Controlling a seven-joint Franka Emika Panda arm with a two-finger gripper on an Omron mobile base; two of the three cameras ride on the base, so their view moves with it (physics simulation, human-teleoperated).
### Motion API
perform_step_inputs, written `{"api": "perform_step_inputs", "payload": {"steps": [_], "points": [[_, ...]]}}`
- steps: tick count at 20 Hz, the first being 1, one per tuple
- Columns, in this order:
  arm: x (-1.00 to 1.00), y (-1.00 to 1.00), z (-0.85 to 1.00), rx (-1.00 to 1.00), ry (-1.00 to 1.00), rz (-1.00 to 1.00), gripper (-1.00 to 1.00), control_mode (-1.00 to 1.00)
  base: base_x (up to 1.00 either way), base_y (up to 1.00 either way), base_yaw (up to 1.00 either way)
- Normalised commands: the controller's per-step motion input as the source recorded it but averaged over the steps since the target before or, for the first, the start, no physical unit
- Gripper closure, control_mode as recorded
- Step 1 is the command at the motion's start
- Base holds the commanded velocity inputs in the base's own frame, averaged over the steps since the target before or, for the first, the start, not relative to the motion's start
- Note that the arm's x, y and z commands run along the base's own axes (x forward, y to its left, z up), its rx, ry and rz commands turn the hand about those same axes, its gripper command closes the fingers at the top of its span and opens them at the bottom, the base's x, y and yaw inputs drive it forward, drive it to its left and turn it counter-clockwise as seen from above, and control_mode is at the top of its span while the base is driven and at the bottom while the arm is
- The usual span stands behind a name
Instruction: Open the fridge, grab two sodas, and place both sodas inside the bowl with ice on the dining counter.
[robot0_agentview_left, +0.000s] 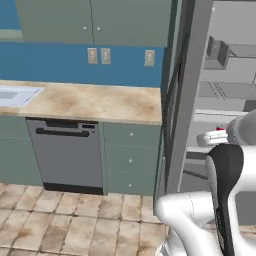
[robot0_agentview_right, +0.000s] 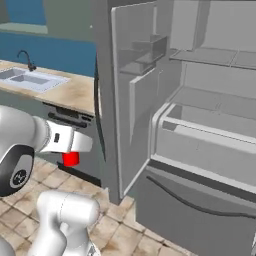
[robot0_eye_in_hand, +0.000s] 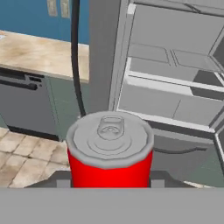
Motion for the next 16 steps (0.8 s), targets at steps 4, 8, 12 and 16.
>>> {"api": "perform_step_inputs", "payload": {"steps": [4,8,12,16], "points": [[0.00,0.00,0.00,0.00,0.00,0.00,1.00,1.00,-0.26,0.95,0.45],[0.00,0.00,0.00,0.00,0.00,0.00,1.00,1.00,-0.12,1.00,0.43],[0.00,0.00,0.00,0.00,0.00,0.00,1.00,1.00,0.00,1.00,0.38],[0.00,0.00,0.00,0.00,0.00,0.00,1.00,1.00,0.00,1.00,0.39]]}}
